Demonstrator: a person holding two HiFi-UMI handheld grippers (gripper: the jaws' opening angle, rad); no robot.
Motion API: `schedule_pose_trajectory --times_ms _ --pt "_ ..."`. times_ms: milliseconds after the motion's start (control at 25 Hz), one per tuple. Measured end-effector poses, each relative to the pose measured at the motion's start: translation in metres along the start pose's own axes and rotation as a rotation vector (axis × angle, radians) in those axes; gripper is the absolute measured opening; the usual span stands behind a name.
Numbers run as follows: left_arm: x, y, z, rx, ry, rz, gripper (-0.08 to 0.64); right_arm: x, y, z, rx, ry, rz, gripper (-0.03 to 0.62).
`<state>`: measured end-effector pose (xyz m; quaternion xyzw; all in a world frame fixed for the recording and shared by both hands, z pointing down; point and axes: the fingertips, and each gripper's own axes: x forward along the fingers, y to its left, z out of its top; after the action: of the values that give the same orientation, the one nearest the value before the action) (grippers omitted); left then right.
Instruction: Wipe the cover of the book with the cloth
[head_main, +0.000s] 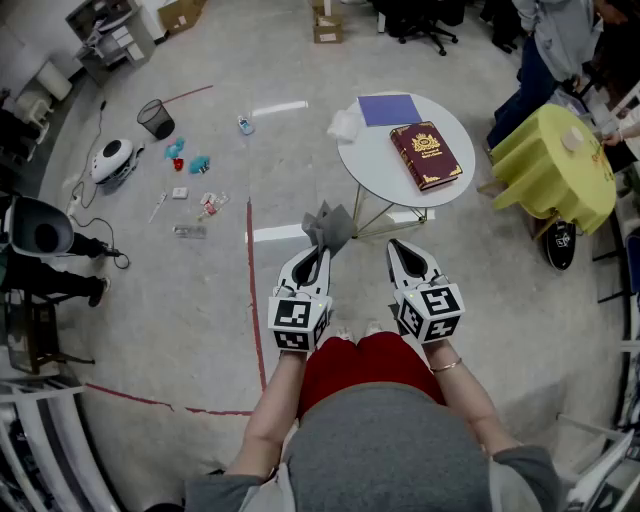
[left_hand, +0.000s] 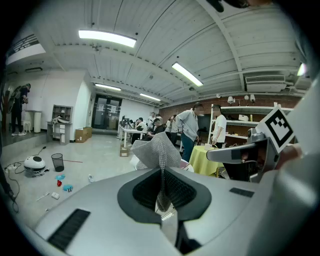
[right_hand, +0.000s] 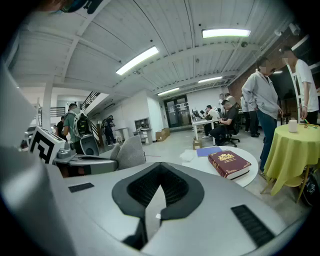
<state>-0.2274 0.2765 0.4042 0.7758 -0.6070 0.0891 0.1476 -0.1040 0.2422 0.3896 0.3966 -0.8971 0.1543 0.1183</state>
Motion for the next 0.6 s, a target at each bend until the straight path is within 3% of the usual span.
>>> schedule_pose_trajectory --times_ms 600 --pt "0.043 -0.027 0.002 0.012 0.023 0.017 0.023 -0.009 -0.064 0.004 0.006 -0.018 -0.044 0.028"
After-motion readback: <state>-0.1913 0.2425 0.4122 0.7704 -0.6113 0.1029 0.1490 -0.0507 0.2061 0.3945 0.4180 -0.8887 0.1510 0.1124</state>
